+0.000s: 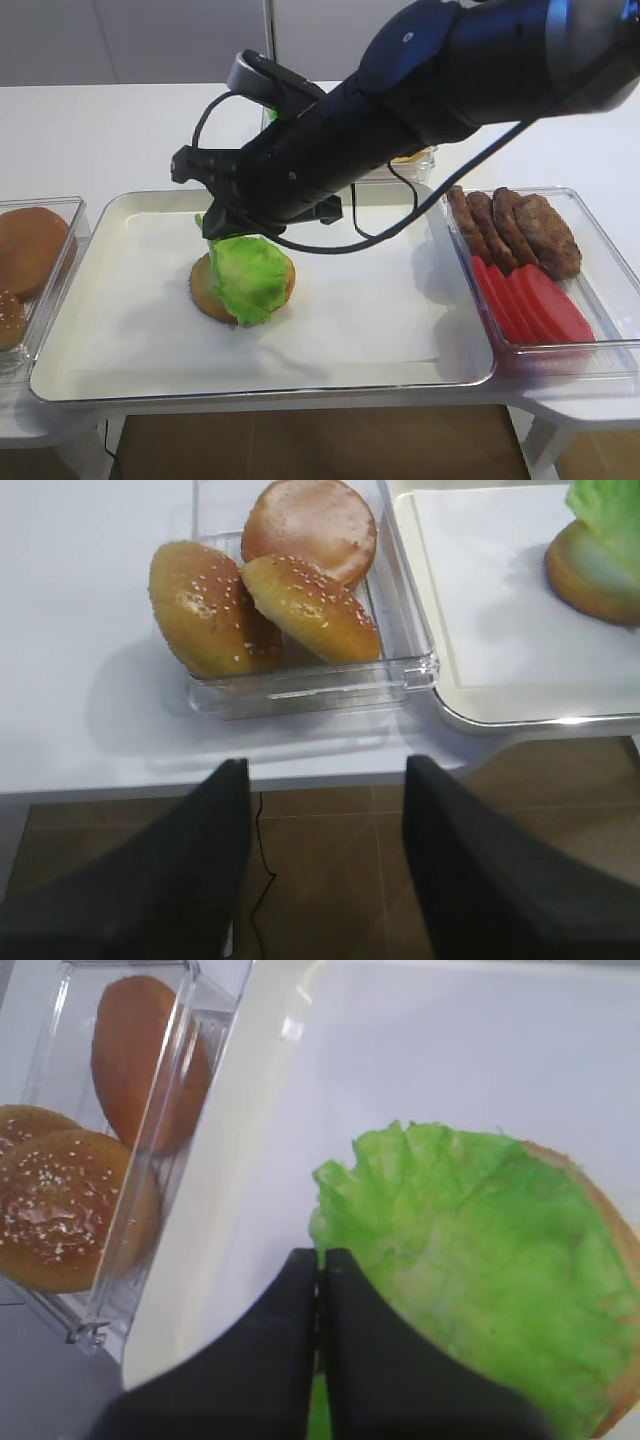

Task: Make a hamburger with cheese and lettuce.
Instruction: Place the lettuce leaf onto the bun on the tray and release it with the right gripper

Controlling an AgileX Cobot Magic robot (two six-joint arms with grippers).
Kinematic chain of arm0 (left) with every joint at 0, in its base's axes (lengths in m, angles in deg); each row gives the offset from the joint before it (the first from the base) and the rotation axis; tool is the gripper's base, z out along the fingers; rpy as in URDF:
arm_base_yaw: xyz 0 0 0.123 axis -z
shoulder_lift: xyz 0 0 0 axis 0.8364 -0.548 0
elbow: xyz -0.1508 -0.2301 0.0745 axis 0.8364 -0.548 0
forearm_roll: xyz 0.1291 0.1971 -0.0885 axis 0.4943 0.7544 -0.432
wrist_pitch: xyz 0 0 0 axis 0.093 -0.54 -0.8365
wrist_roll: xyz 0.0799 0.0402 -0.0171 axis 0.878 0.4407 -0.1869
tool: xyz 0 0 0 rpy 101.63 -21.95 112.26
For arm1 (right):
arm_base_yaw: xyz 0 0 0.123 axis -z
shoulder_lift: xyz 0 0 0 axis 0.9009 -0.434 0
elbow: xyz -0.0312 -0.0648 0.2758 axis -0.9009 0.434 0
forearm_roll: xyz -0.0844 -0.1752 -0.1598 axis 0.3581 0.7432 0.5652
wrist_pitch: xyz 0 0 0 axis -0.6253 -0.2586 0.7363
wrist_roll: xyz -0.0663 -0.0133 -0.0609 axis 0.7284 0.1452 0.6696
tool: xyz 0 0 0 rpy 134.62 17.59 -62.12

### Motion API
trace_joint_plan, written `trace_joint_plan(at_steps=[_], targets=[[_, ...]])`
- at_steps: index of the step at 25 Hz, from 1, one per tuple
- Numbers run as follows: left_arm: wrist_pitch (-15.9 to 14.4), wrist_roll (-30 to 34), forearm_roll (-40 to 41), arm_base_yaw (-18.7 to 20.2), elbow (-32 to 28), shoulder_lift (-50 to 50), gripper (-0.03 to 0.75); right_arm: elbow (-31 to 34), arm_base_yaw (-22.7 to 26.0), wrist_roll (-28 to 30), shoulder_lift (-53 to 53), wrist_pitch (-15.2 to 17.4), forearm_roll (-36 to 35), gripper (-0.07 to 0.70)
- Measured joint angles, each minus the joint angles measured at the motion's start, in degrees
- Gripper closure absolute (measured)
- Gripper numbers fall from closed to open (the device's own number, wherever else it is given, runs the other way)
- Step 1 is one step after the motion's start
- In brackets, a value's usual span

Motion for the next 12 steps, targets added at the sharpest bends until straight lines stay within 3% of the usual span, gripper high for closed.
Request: trace_joint_plan(at_steps=[7,12], targets=[[0.0,0.0,0.0,0.0,0.0,0.0,0.347,0.0,0.0,-2.3,4.5,-0.3,7.3,0.629],[0.0,0.0,0.0,0.0,0.0,0.0,0.347,0.0,0.0,-10.4,7.6,1.0,18.2,0.629]])
